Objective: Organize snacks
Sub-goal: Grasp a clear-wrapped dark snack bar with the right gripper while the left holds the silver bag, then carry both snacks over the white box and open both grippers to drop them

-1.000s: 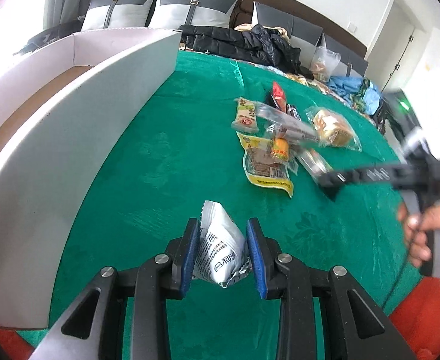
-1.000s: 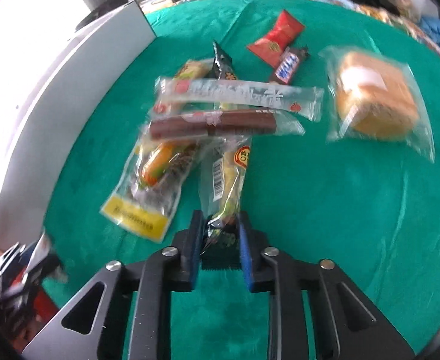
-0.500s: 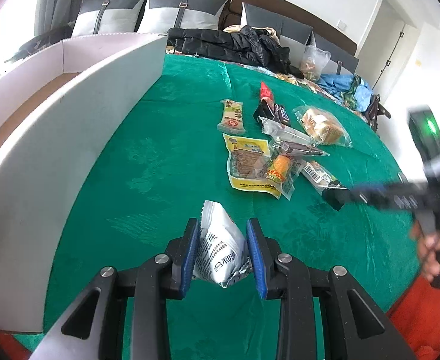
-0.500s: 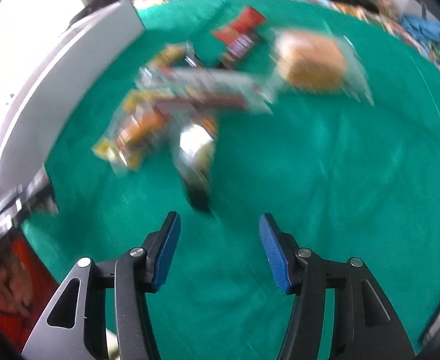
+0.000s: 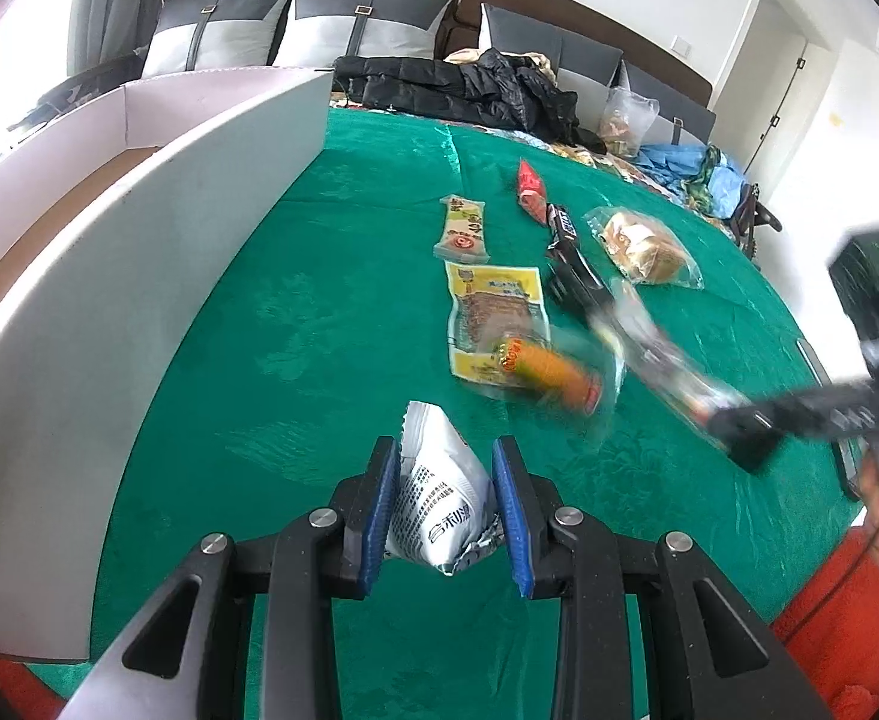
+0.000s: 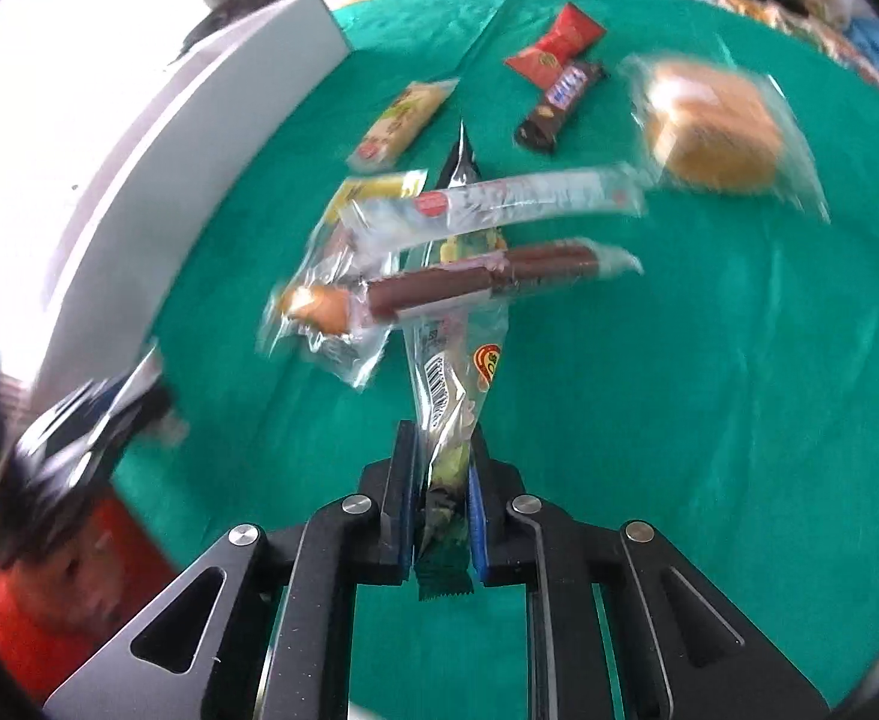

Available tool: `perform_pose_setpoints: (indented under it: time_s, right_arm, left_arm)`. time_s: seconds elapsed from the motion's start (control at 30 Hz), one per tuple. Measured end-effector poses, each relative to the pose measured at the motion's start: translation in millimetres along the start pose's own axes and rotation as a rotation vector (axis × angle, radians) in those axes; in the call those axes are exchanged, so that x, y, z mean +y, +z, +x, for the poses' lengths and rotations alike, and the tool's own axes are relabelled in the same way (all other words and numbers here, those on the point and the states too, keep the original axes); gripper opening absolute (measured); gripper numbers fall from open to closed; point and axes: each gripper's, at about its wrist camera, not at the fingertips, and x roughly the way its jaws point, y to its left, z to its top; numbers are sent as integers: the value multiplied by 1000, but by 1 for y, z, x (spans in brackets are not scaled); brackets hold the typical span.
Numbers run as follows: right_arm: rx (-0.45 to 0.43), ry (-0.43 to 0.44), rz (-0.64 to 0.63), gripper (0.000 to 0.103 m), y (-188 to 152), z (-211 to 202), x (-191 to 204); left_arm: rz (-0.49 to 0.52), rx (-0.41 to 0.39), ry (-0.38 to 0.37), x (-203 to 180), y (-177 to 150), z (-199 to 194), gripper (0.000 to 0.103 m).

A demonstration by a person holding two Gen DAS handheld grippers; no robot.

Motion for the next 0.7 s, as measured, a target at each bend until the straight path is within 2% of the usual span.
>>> perform_pose_setpoints:
  time_s: [0.07, 0.13, 0.17, 0.2, 0.27, 0.33, 0.4, 0.47, 0.5, 0.57, 0.6, 0.63, 0.67, 0.7]
  right_arm:
    - [25, 13, 32, 18, -21, -8, -12]
    - [51, -70, 15, 37, -37, -10, -23]
    - [51, -111, -4, 41, -40, -11, -24]
    - [49, -143, -28, 45, -40, -11, -23]
    - [44, -154, -60, 47, -33, -9, -18]
    - [30, -191, -130, 62, -22, -3, -1]
    - [51, -229, -181, 66, -18, 8, 12]
    - [89, -257, -195, 66, -21, 23, 12]
    - [108, -299, -205, 66, -22, 30, 18]
    - [111, -328, -230, 66, -26, 36, 29]
    - [101, -336, -235, 62, -28, 36, 31]
    - [88, -330, -217, 37, -29, 35, 31]
    - [82, -309, -193, 21, -29, 32, 28]
    - [74, -261, -137, 19, -28, 27, 22]
  left_arm:
    - [-5, -2, -8, 0, 1, 0, 32]
    - [-14, -1, -16, 1, 2, 1, 32]
    - [-16, 0, -17, 1, 2, 2, 32]
    - [-15, 1, -16, 0, 2, 2, 32]
    - [-11, 4, -14, 0, 1, 2, 32]
    - [-10, 3, -11, 0, 1, 0, 32]
    - [-12, 1, -10, 1, 1, -2, 32]
    - [-17, -8, -6, 3, 2, -5, 32]
    - [-19, -10, -5, 3, 1, -6, 32]
    - [-26, -11, -7, 5, 1, -6, 32]
    - [-29, -9, -8, 6, 1, -6, 32]
    - [-31, -7, -10, 6, 1, -4, 32]
    - [-33, -4, -15, 5, 1, -4, 32]
    - [-36, -5, -23, 4, 2, -5, 32]
